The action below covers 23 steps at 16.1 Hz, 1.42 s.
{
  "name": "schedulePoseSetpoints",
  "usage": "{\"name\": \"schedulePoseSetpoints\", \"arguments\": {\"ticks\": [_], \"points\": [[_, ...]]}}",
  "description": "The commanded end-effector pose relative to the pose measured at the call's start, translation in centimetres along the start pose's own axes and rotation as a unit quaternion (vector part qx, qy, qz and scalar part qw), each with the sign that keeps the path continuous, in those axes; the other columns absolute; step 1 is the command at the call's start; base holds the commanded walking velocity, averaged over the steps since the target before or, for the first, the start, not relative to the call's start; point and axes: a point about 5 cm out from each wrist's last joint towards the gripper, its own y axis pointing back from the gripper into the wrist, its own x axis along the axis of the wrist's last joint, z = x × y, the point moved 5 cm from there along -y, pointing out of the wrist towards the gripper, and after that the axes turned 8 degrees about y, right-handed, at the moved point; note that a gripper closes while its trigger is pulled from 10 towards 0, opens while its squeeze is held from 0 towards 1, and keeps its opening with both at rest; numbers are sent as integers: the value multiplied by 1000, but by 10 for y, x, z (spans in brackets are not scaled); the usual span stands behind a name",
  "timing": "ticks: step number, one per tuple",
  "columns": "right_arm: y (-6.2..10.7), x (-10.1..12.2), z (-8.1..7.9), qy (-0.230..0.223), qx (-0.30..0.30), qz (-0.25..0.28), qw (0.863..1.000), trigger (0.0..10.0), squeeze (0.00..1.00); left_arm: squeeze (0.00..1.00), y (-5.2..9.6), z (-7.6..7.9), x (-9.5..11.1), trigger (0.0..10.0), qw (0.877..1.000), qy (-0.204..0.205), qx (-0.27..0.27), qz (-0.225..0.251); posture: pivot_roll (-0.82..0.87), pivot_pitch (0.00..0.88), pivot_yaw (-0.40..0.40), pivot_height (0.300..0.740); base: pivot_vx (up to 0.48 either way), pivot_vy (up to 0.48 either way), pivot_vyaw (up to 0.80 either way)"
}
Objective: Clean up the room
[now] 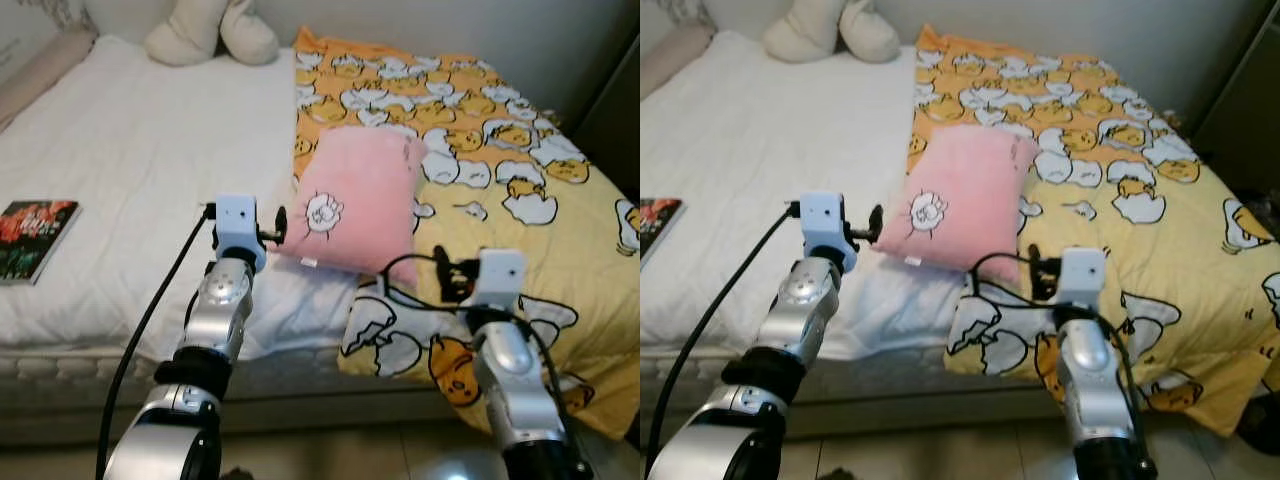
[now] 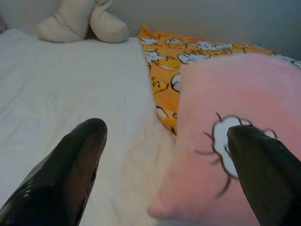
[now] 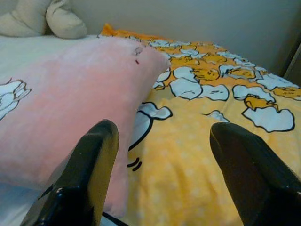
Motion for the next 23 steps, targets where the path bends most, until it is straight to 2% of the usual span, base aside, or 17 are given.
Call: {"name": "schedulePoseSetpoints", "arguments": {"ticks": [1,3,8,13,15,16,17,18,19,21,22,23], "points": [[-5,8,3,7,-5,14,1000,10000,0,0,-4,6,10,10000,1000,-8,-8,16,55,0,-42,740,480,0,0],[-5,10,1,10,1,17,1000,10000,0,0,-5,7,10,10000,1000,-1,-11,13,51,0,-40,740,480,0,0],[-4,4,12,16,-9,8,1000,10000,0,0,-4,11,9,10000,1000,-1,-21,15,42,0,-40,740,478,0,0],[-16,22,15,12,-5,26,1000,10000,0,0,-8,5,18,10000,1000,-4,-7,24,46,0,-39,740,480,0,0],[-27,38,24,-23,-8,37,999,10000,0,0,-17,-2,30,10000,1000,-14,1,19,52,0,-41,740,240,0,0],[-34,47,26,-77,-4,35,996,10000,0,0,-27,-8,40,10000,1000,-9,-13,-6,56,0,-42,740,0,0,0],[-36,49,25,-95,1,34,995,10000,0,0,-29,-8,44,10000,1000,-2,-24,-13,58,0,-43,740,0,0,0],[-40,46,22,-152,16,12,988,10000,0,0,-33,-10,40,10000,997,3,-52,-63,63,0,-42,740,0,0,0],[-42,34,18,-203,30,-20,979,10000,0,0,-33,-13,33,10000,991,25,-72,-113,64,0,-39,740,0,0,0],[-36,11,16,-240,38,-66,968,10000,0,0,-30,-19,31,10000,982,73,-87,-149,75,0,-42,740,0,0,0],[-32,7,14,-267,46,-75,960,10000,0,0,-29,-21,32,10000,979,87,-96,-158,78,0,-41,740,0,0,0],[-27,0,3,-302,74,-94,946,10000,0,0,-27,-24,33,10000,976,91,-106,-165,80,0,-38,740,0,0,0]]}}
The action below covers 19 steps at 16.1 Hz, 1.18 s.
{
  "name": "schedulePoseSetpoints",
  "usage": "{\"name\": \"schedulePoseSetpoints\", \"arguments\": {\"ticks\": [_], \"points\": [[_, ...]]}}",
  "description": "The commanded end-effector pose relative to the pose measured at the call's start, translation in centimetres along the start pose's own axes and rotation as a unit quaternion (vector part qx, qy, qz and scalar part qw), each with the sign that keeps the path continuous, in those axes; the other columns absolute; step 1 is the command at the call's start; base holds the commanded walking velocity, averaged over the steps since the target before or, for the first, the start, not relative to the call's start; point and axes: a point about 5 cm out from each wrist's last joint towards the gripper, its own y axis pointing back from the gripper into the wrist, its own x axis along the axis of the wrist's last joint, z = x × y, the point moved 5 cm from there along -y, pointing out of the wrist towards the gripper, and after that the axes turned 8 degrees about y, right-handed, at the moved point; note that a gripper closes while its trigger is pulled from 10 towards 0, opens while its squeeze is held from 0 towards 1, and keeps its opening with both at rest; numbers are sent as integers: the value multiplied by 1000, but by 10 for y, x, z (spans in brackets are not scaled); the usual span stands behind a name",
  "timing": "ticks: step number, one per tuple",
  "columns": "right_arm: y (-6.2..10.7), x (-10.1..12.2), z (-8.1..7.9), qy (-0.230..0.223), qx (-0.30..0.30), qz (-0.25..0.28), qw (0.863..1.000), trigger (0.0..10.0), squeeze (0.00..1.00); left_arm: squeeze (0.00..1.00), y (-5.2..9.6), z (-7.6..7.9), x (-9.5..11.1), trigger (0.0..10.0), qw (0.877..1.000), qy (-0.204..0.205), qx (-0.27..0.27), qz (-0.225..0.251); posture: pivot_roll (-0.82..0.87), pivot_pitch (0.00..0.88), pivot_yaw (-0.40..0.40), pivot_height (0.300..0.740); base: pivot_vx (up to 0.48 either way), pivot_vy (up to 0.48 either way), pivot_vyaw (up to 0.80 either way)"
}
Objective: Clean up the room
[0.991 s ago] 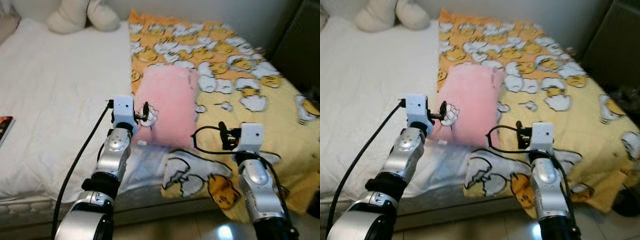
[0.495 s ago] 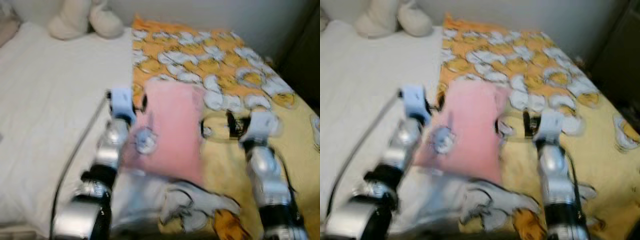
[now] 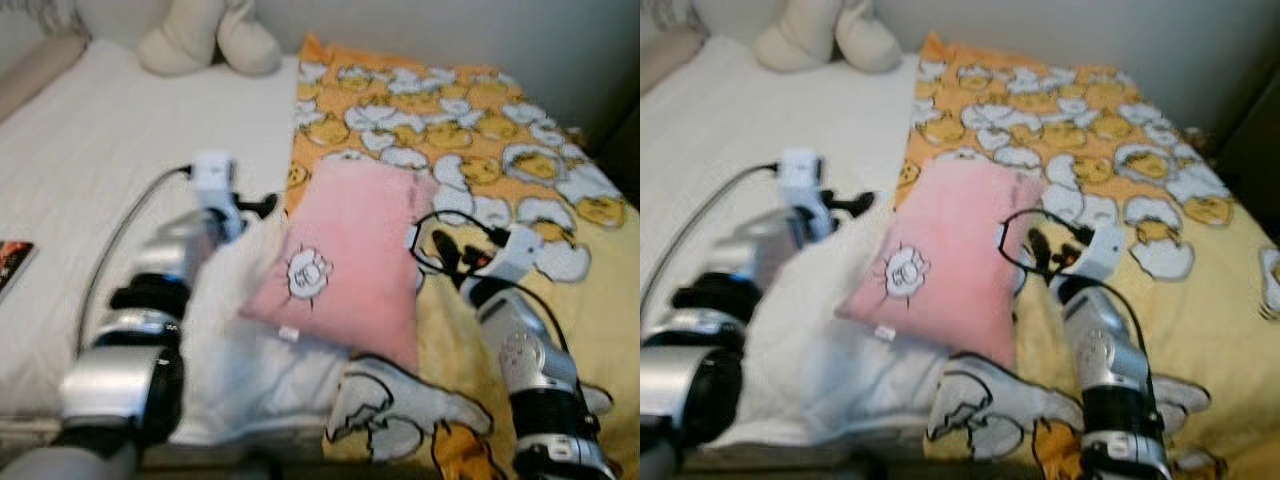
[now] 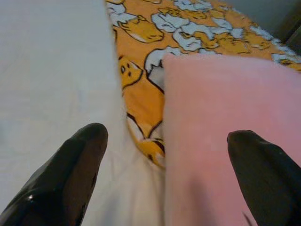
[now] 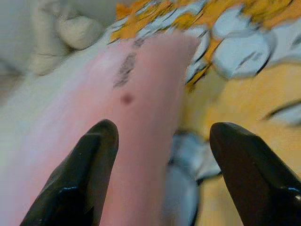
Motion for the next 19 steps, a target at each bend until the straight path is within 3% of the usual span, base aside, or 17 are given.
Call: {"name": "schedulePoseSetpoints", "arguments": {"ticks": [1,2,4,7,9,11,14,19], "points": [[3,-4,-1,-21,12,-10,1000,10000,0,0,-1,7,0,10000,1000,2,-18,-6,82,0,-38,740,0,0,0],[2,-20,3,-25,9,-33,999,10000,0,0,-1,0,-9,10000,1000,10,-17,-16,87,0,-36,740,0,0,0],[-5,-28,5,-10,11,-43,999,10000,0,0,-5,0,-16,10000,1000,6,-2,-6,99,13,-41,740,0,0,0],[-13,-8,-2,57,7,-8,998,10000,0,0,-14,18,-8,10000,999,-39,1,38,68,58,-40,740,0,0,0],[-16,-1,-10,101,12,13,995,10000,0,0,-17,25,-5,10000,997,-54,6,55,50,98,-41,740,0,0,0],[-18,5,-13,133,6,35,991,10000,0,0,-21,42,2,10000,995,-65,-9,76,35,145,-44,740,0,0,0],[-19,-5,-11,101,-4,30,994,10000,0,0,-27,53,-21,10000,997,-60,-9,40,-11,211,-37,740,0,0,0],[-35,-21,-19,55,2,-6,998,10000,0,0,-28,50,-60,10000,997,-64,29,-11,-68,244,-16,740,0,0,0]]}}
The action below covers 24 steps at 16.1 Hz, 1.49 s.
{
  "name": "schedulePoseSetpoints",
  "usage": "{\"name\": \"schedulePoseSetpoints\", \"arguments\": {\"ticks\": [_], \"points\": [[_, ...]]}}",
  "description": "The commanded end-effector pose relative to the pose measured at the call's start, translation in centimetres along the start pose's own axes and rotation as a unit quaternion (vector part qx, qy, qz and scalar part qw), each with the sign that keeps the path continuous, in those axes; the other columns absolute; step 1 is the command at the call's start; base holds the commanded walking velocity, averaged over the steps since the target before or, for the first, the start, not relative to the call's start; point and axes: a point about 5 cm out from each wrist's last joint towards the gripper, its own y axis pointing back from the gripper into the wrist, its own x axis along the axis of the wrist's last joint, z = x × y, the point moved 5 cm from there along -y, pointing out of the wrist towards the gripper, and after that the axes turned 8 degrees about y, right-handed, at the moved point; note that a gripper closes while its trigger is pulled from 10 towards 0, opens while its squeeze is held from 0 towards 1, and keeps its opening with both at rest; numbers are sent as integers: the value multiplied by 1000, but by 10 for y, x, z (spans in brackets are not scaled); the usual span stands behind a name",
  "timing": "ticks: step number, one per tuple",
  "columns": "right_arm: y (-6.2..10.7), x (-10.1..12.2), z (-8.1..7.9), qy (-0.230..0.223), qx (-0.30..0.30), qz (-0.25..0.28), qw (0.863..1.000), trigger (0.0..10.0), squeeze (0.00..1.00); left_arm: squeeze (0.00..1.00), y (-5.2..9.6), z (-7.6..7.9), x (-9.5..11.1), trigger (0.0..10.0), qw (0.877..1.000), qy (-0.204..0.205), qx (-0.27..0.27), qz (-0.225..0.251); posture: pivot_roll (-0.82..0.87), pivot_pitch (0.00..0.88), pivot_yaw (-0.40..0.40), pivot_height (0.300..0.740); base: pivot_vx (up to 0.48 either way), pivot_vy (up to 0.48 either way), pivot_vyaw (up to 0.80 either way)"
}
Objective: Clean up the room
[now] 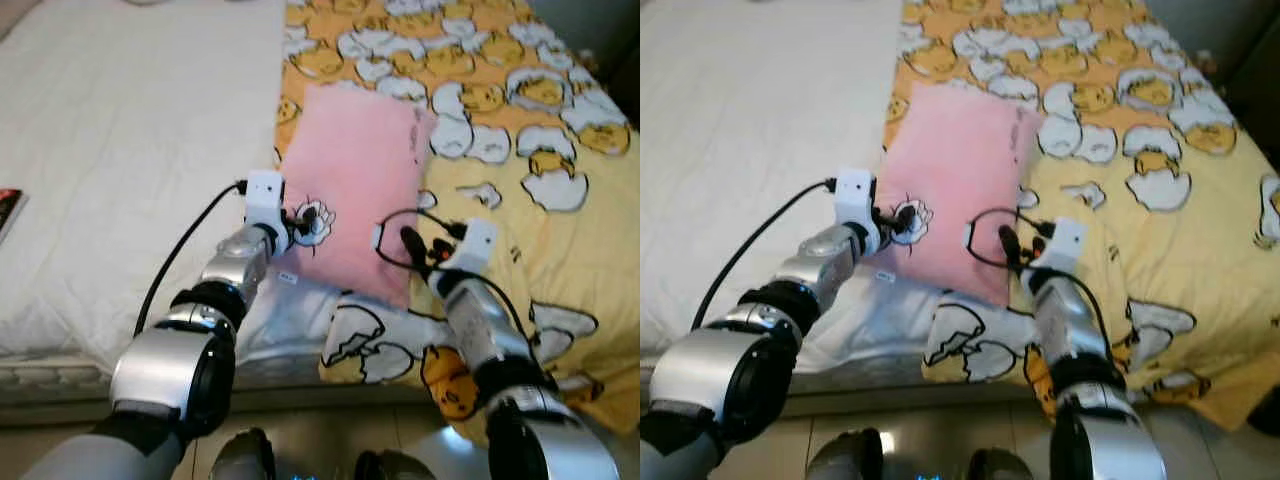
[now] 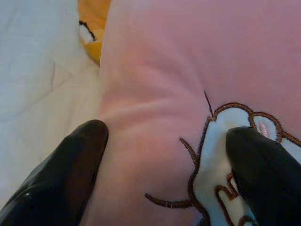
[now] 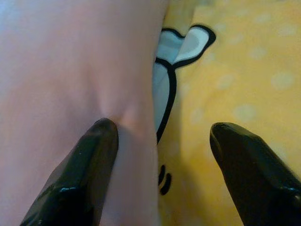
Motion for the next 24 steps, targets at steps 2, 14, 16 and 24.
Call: {"name": "schedulePoseSetpoints", "arguments": {"ticks": [2,14,16,24], "points": [[-9,-9,-26,-65,26,-20,997,10000,0,0,2,3,-28,10000,999,14,-2,-47,-56,246,-11,740,0,0,0],[-16,-26,-73,37,100,-72,992,0,0,0,5,22,-44,0,995,42,-60,-62,-13,240,-44,740,0,0,0],[-14,-31,-80,82,122,-76,986,0,0,0,4,22,-41,0,995,58,-58,-51,-13,232,-49,740,0,0,0],[5,-60,-30,104,59,-101,988,0,0,0,7,37,-52,0,989,100,-90,-56,-10,154,-71,740,0,0,0]]}}
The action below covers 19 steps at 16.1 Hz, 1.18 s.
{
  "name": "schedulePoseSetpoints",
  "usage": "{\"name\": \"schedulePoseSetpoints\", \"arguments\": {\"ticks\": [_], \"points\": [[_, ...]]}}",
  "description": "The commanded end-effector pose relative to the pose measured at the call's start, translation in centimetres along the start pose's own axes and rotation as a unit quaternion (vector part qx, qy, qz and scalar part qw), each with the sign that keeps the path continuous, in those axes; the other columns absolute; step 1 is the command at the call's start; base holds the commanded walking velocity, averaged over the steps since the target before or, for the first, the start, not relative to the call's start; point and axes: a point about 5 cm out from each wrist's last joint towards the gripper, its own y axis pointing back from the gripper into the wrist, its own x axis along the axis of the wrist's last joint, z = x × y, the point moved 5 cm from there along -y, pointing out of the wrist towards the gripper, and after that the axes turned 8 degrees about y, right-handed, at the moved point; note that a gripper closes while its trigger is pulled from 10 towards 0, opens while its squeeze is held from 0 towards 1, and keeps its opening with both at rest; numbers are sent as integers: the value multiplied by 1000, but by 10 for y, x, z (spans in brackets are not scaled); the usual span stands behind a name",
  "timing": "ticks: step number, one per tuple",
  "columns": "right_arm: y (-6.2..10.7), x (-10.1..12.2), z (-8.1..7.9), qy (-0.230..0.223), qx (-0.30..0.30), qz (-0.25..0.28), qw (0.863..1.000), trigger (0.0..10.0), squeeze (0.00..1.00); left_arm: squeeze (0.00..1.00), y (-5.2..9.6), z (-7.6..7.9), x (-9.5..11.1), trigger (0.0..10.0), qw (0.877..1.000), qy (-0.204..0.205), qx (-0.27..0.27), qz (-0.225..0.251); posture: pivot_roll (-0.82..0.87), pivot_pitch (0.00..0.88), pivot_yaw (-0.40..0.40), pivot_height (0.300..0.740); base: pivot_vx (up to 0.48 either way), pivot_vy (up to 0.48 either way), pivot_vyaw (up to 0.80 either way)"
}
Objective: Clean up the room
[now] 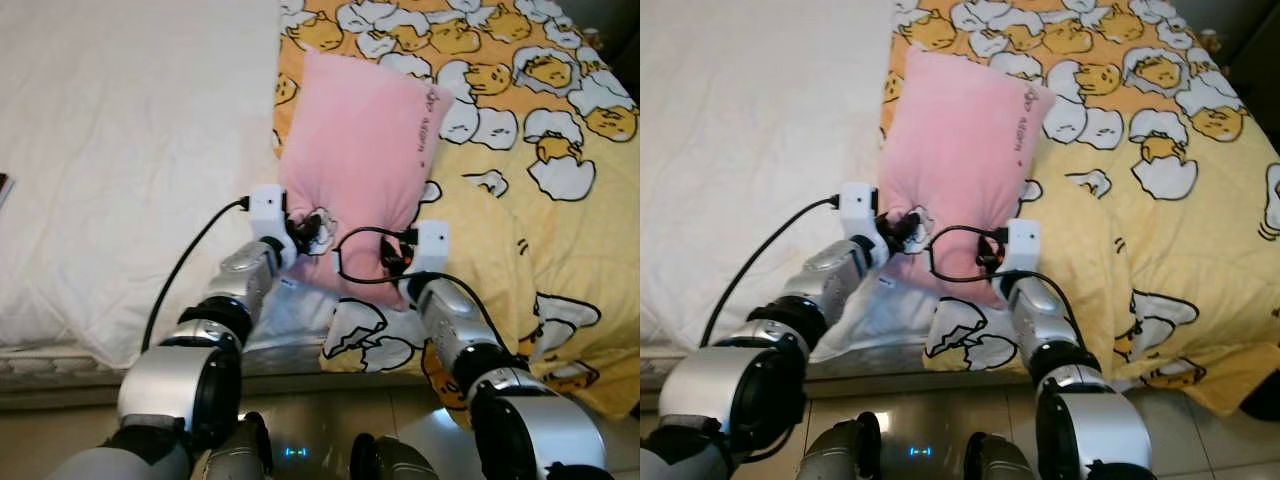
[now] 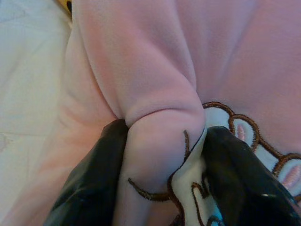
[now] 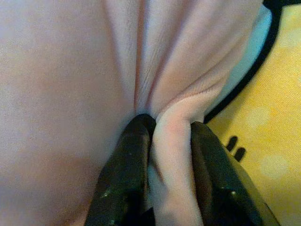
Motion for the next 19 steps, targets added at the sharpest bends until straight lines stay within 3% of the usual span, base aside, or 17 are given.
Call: {"name": "schedulePoseSetpoints", "arguments": {"ticks": [1,5,7,9,12,14,15,16,19], "points": [[9,-33,-3,-12,4,-53,999,0,0,0,2,8,-31,0,999,6,-14,-45,-7,146,-71,740,0,0,0],[6,-14,19,-27,-28,-36,999,0,0,0,2,5,-21,0,999,-29,-13,-29,-8,57,-51,740,0,0,0],[3,11,35,-24,-48,-7,999,0,0,0,0,16,-10,0,997,-71,-41,-6,23,0,-48,740,0,0,0],[0,27,41,-14,-59,14,998,0,0,0,-2,24,1,0,996,-62,-59,20,54,0,-49,740,0,0,0],[-5,68,39,37,-61,77,994,0,0,0,-2,40,23,0,993,-36,-91,70,62,0,-44,740,0,0,0],[-4,117,32,76,-47,160,983,0,0,0,4,46,60,0,983,-60,-110,133,65,0,-36,740,0,0,0],[-3,127,32,78,-45,176,980,0,0,0,6,47,70,0,980,-63,-113,150,64,0,-35,740,0,0,0],[2,140,31,89,-45,206,974,0,0,0,13,49,98,0,972,-78,-119,186,66,0,-37,740,0,0,0],[8,137,30,122,-47,216,968,0,0,0,16,50,114,0,966,-111,-117,201,72,0,-20,740,0,0,0]]}}
